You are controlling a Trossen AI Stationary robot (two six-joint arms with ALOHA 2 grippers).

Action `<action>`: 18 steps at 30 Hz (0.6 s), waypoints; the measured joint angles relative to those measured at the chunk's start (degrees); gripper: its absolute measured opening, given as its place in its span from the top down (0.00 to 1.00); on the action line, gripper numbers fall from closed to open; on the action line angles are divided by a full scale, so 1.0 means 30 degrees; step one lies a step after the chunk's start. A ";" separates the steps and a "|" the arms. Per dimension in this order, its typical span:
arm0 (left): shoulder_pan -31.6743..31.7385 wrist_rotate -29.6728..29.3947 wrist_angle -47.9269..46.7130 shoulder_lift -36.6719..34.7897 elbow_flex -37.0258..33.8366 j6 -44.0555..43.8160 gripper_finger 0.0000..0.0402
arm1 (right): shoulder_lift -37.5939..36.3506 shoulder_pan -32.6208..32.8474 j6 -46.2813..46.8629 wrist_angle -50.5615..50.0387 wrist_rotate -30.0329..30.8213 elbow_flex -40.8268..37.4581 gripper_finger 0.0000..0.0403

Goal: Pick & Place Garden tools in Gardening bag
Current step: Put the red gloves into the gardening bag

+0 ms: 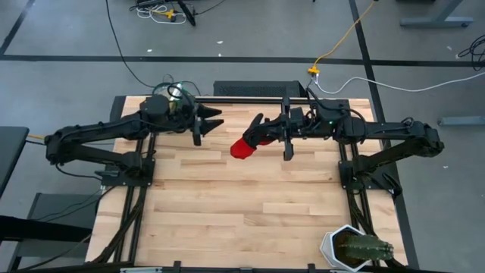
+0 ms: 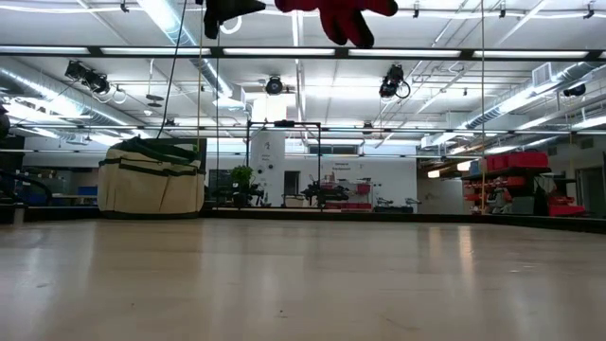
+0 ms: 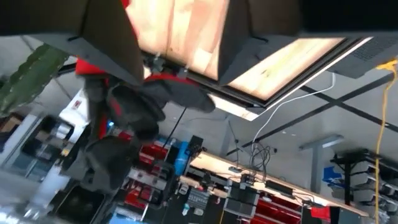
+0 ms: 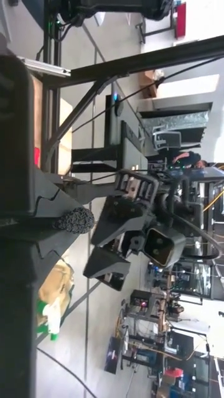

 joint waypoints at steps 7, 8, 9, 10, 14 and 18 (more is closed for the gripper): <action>-0.0007 0.1177 0.1849 0.0612 0.0000 -0.1134 0.28 | 0.0007 0.0000 0.0001 -0.0334 0.0174 0.0000 1.00; -0.0007 0.1453 0.2181 0.0741 0.0000 -0.1332 0.27 | 0.0007 0.0000 0.0000 -0.0332 0.0174 0.0000 1.00; -0.0007 0.1731 0.2330 0.0833 0.0000 -0.1495 0.25 | 0.0007 0.0000 0.0000 -0.0332 0.0178 0.0000 1.00; -0.0007 0.1934 0.2328 0.0947 0.0000 -0.1708 0.24 | 0.0007 0.0000 0.0000 -0.0332 0.0181 0.0000 1.00; -0.0015 0.2419 0.2490 0.1528 -0.0007 -0.1920 0.21 | 0.0007 0.0000 0.0000 -0.0332 0.0181 0.0000 1.00; -0.0015 0.2839 0.3165 0.2161 -0.0015 -0.2411 0.20 | 0.0007 0.0000 0.0000 -0.0340 0.0203 0.0000 1.00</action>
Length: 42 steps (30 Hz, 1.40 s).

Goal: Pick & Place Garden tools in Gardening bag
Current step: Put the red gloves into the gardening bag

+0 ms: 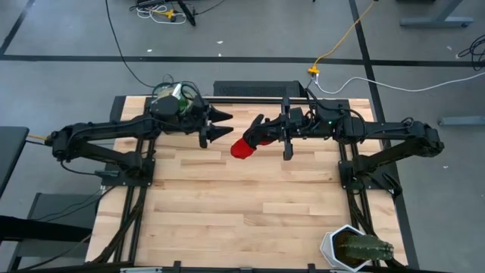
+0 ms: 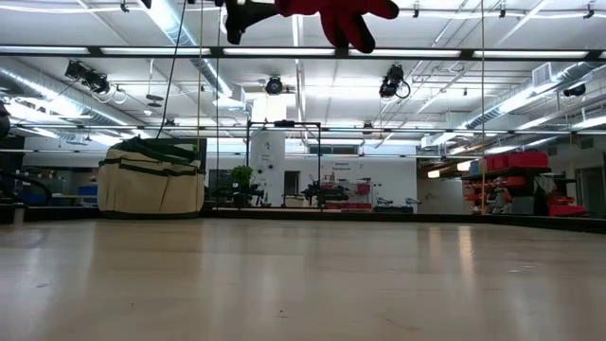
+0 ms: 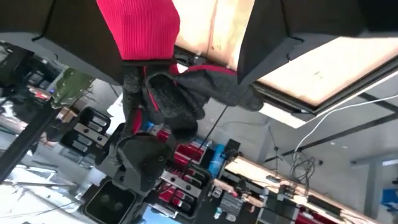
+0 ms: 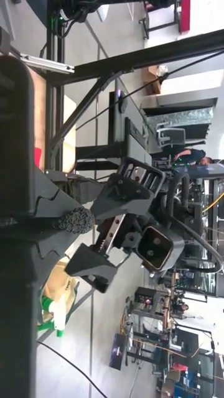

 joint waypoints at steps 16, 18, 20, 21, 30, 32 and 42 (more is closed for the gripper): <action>0.0015 0.1156 0.1707 0.0886 -0.0007 0.0139 0.05 | 0.0000 0.0000 0.0000 -0.0007 -0.0188 0.0000 1.00; 0.0015 0.1163 0.1715 0.0886 -0.0007 0.0131 0.04 | 0.0000 0.0000 0.0000 -0.0002 -0.0441 0.0000 1.00; 0.0015 0.1172 0.1722 0.0913 -0.0007 0.0083 0.04 | 0.0000 0.0000 0.0000 -0.0007 -0.0537 0.0000 1.00; 0.0015 0.1242 0.1782 0.0976 -0.0007 -0.0040 0.04 | 0.0000 0.0000 0.0000 -0.0007 -0.0554 0.0000 1.00; -0.0121 0.1954 0.3217 0.2516 0.0007 -0.1084 0.04 | 0.0000 0.0007 0.0000 -0.0045 -0.0554 0.0000 1.00; -0.0115 0.1950 0.3834 0.2812 0.0007 -0.1461 0.04 | 0.0000 0.0007 0.0000 -0.0160 -0.0554 0.0000 1.00; -0.0233 0.2963 0.4129 0.4335 0.1622 -0.1992 0.04 | 0.0000 0.0007 0.0474 -0.0583 -0.1043 0.0000 1.00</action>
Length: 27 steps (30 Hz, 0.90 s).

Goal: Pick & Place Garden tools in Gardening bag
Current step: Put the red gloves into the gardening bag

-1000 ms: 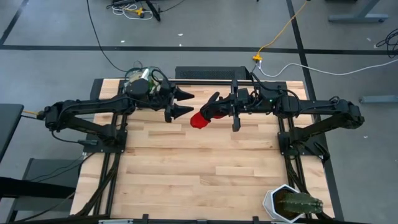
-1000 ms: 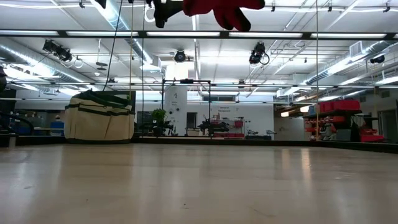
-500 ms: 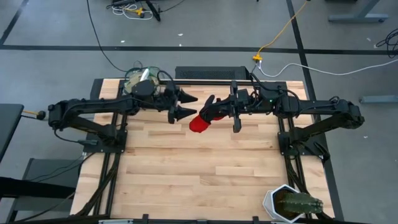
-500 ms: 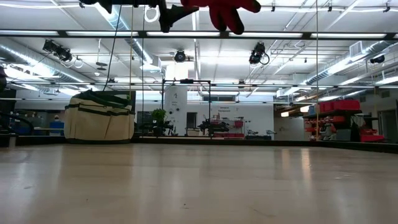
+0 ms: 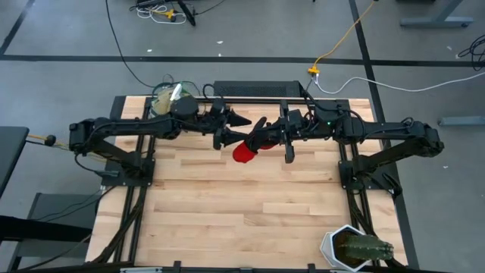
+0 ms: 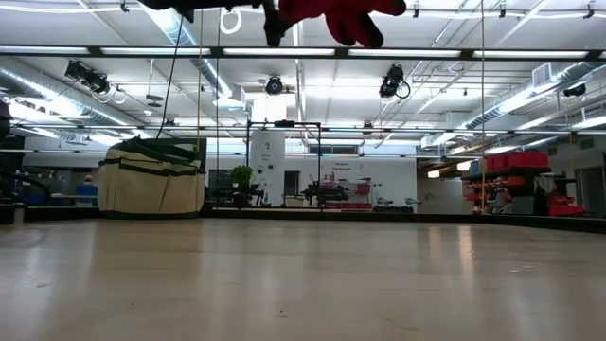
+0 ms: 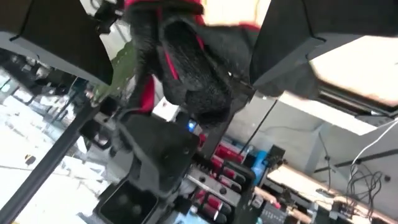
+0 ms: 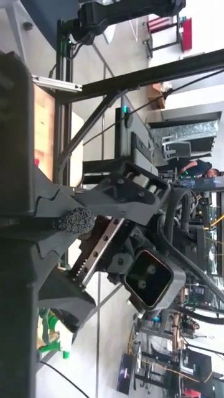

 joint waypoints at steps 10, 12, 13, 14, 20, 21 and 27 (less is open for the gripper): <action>-0.0095 0.0921 -0.4022 0.1779 0.3311 0.1816 0.04 | 0.0000 0.0000 0.0043 -0.0177 0.0008 0.0000 1.00; -0.0098 0.1112 -0.4049 0.1834 0.3493 0.1986 0.04 | 0.0000 0.0000 0.0043 -0.0269 0.0015 0.0000 1.00; -0.0119 0.1127 -0.4056 0.1834 0.3542 0.2145 0.04 | 0.0000 0.0000 0.0043 -0.0288 0.0015 0.0000 1.00; -0.0183 0.1122 -0.4060 0.1843 0.3557 0.2242 0.04 | 0.0000 0.0000 0.0043 -0.0287 0.0019 0.0000 1.00; -0.0498 0.0823 -0.4713 0.1885 0.3551 0.2363 0.04 | 0.0000 0.0000 0.0043 -0.0445 0.0037 0.0000 1.00; -0.0611 0.0515 -0.4985 0.1885 0.3551 0.2595 0.04 | 0.0000 0.0000 0.0042 -0.0452 0.0037 0.0000 1.00; -0.1158 -0.0730 -0.5480 0.1885 0.3544 0.2867 0.04 | 0.0000 0.0000 0.0041 -0.0546 0.0096 0.0000 1.00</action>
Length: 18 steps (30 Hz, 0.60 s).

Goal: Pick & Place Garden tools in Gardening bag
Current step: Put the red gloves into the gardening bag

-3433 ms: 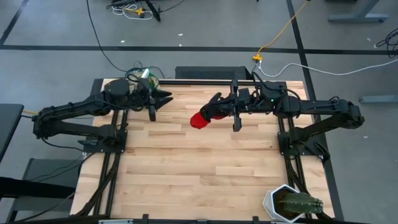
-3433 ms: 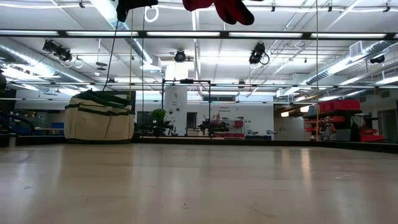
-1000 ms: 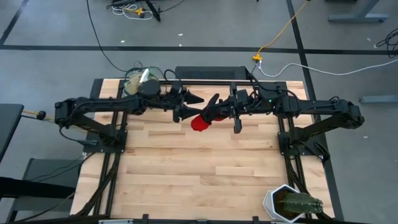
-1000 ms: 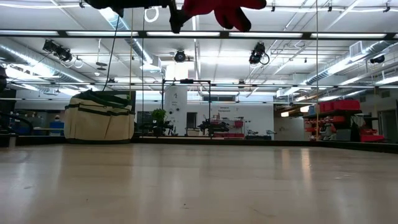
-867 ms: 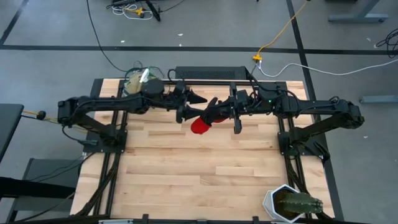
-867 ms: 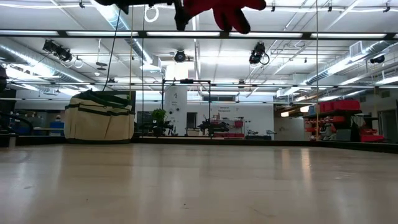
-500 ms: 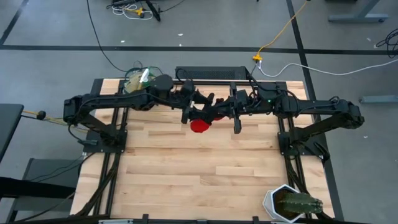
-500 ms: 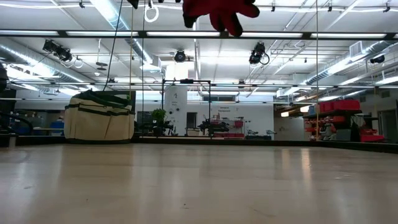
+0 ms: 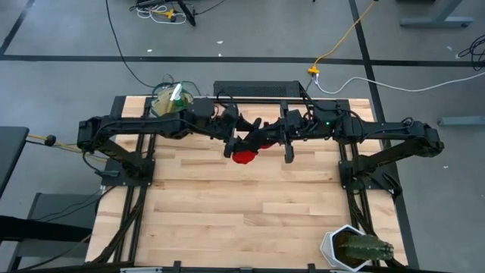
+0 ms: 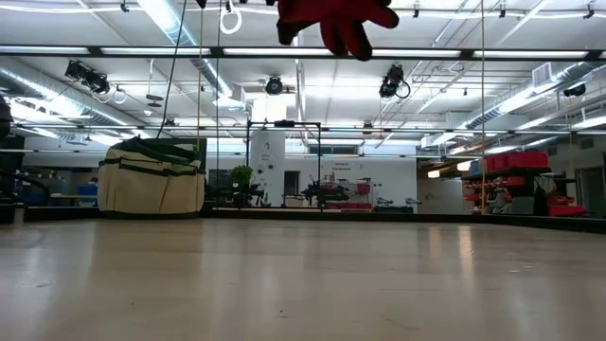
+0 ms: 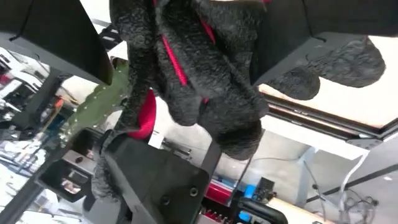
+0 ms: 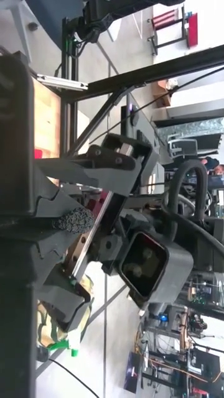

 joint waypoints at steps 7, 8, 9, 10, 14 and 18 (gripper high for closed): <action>-0.0311 -0.1393 0.0021 0.0000 0.0000 -0.0001 0.04 | 0.0000 0.0000 -0.0006 0.0000 0.0619 0.0000 1.00; -0.0375 -0.1550 0.0021 0.0000 0.0000 0.0000 0.04 | 0.0000 -0.0001 -0.0006 -0.0003 0.0619 0.0000 1.00; -0.0431 -0.1697 0.0021 0.0000 0.0000 0.0022 0.04 | 0.0000 -0.0002 -0.0006 -0.0007 0.0619 0.0000 1.00; -0.0494 -0.1851 0.0021 0.0000 0.0000 0.0149 0.04 | 0.0000 -0.0001 -0.0006 -0.0007 0.0619 0.0000 1.00; -0.0716 -0.2458 0.0035 0.0000 0.0000 0.0364 0.04 | 0.0000 0.0000 -0.0006 -0.0007 0.0619 0.0000 1.00; -0.0736 -0.2562 0.0035 0.0000 0.0000 0.0293 0.08 | 0.0000 0.0000 -0.0006 0.0000 0.0619 0.0000 1.00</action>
